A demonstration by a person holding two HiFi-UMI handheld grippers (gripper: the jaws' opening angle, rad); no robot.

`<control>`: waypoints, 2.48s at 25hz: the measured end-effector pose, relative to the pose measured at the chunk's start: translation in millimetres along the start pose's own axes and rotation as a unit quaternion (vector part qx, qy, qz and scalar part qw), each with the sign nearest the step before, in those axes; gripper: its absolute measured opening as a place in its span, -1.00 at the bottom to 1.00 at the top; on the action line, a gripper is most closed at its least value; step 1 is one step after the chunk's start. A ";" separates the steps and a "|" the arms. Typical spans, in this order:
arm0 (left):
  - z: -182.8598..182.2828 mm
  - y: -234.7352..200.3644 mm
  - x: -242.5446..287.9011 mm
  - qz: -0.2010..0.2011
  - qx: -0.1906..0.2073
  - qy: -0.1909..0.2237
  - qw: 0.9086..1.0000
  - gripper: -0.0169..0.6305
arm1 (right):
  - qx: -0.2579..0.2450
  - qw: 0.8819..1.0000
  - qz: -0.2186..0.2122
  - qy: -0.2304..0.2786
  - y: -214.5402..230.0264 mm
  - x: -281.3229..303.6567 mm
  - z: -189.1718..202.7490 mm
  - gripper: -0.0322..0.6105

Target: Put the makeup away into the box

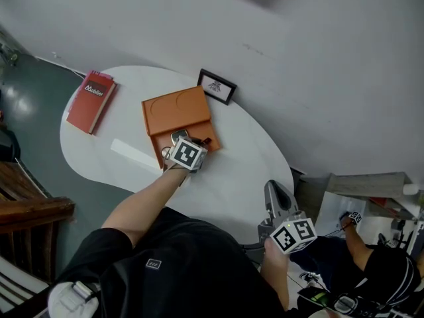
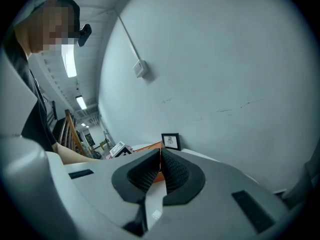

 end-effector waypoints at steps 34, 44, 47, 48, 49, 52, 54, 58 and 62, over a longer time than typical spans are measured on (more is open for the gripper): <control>-47.6 4.8 -178.8 -0.121 -0.005 0.261 0.958 -0.89 | -0.145 0.986 -0.079 0.038 -39.1 -3.1 -68.5 -0.79; -27.2 -17.3 -267.7 -0.125 0.037 0.316 0.940 -0.90 | -0.217 0.973 -0.056 0.048 -97.4 3.1 -67.8 -0.79; -17.2 -43.1 -297.7 -0.116 0.055 0.324 0.937 -0.90 | -0.225 0.970 -0.058 0.076 -137.3 19.3 -69.5 -0.79; -13.8 -51.9 -307.8 -0.114 0.062 0.327 0.936 -0.90 | -0.236 0.967 -0.057 0.082 -152.7 27.5 -68.2 -0.79; -11.0 -60.9 -317.0 -0.112 0.067 0.330 0.935 -0.90 | -0.250 0.963 -0.055 0.085 -167.9 37.4 -66.7 -0.79; -10.5 -85.1 -339.2 -0.105 0.085 0.343 0.930 -0.90 | -0.284 0.953 -0.060 0.091 -215.4 71.3 -62.1 -0.79; -19.5 -94.7 -351.4 -0.107 0.107 0.350 0.924 -0.90 | -0.293 0.947 -0.069 0.115 -247.6 85.0 -65.7 -0.79; -43.3 -102.2 -382.8 -0.126 0.117 0.386 0.906 -0.90 | -0.234 0.942 -0.073 0.228 -286.0 73.9 -81.9 -0.79; -45.8 -96.2 -392.1 -0.135 0.095 0.404 0.900 -0.90 | -0.181 0.955 -0.095 0.215 -287.4 75.5 -57.9 -0.79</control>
Point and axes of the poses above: the fingertips, and each gripper's own axes: x forward along the fingers, y to its right, z out of its underside, the point moved 2 cm from there along -x, backward along the fingers, and after that the axes turned 15 degrees about x, right-handed, at the moved point
